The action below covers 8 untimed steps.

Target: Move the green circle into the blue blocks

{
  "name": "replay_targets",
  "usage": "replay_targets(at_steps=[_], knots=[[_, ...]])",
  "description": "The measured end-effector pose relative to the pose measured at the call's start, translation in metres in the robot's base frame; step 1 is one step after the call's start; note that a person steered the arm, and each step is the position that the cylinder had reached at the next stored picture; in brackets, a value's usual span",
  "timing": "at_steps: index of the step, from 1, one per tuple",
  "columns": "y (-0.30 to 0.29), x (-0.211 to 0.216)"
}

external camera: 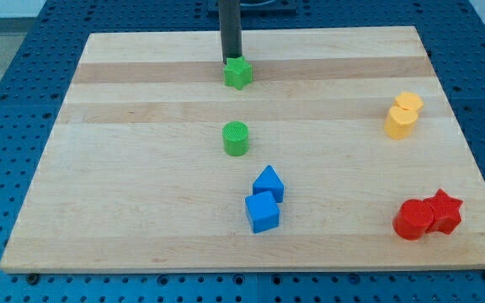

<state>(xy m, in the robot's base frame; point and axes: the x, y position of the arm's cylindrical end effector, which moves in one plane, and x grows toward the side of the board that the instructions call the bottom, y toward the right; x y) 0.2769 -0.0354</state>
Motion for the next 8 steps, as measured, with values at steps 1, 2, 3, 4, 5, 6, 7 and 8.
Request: replay_targets(at_steps=[1, 2, 3, 4, 5, 6, 7, 8], knots=[[0.000, 0.019], [0.000, 0.043], [0.000, 0.071], [0.000, 0.097], [0.000, 0.122], [0.000, 0.148], [0.000, 0.174], [0.000, 0.203]])
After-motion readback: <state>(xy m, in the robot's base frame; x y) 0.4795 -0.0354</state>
